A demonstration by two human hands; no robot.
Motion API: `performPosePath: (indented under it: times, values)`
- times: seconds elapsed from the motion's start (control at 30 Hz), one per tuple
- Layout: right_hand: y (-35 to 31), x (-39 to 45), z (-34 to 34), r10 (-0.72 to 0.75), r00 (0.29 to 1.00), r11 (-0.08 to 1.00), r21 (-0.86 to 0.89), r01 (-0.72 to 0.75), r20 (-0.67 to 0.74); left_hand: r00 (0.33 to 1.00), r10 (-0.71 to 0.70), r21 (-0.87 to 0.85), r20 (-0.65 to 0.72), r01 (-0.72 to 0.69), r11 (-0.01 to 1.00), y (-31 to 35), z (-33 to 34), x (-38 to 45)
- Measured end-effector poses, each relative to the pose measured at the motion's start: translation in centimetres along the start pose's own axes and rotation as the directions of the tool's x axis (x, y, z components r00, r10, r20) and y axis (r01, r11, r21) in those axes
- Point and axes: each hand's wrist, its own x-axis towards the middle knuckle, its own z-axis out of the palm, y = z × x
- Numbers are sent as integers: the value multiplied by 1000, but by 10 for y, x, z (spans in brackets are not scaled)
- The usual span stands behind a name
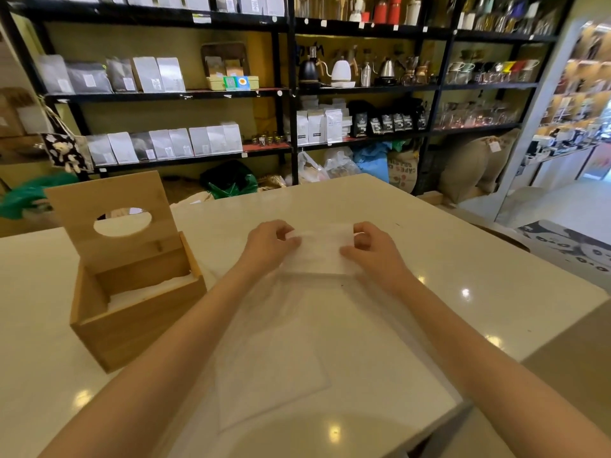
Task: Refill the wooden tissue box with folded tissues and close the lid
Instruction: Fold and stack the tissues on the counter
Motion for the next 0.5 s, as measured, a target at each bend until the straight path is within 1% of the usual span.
performPosePath:
  times: [0.03,0.1,0.13,0.2,0.3,0.4,0.5]
  values:
    - [-8,-5,-3,-3,1000,1000,25,3,6,999,-20,-89,-32,17,996,6,-8,-8]
    - [-22,-16,-6,-9,999,994,110,5,39,997,-72,-286,-37,58,956,16,-25,-27]
    - [-30,-22,-6,-19,998,988,154,9,62,996,-91,-355,-20,78,932,20,-34,-37]
    - [-43,-36,-6,-39,993,976,219,12,115,992,-121,-422,21,119,899,25,-50,-58]
    - [-54,-56,-2,-25,973,963,267,-38,229,986,-156,-453,54,163,877,24,-71,-90]
    - [-59,-73,6,3,932,961,257,-104,363,980,-182,-421,83,200,884,17,-82,-118]
    - [-59,-87,16,30,910,963,232,-137,413,972,-209,-387,106,234,892,5,-86,-138]
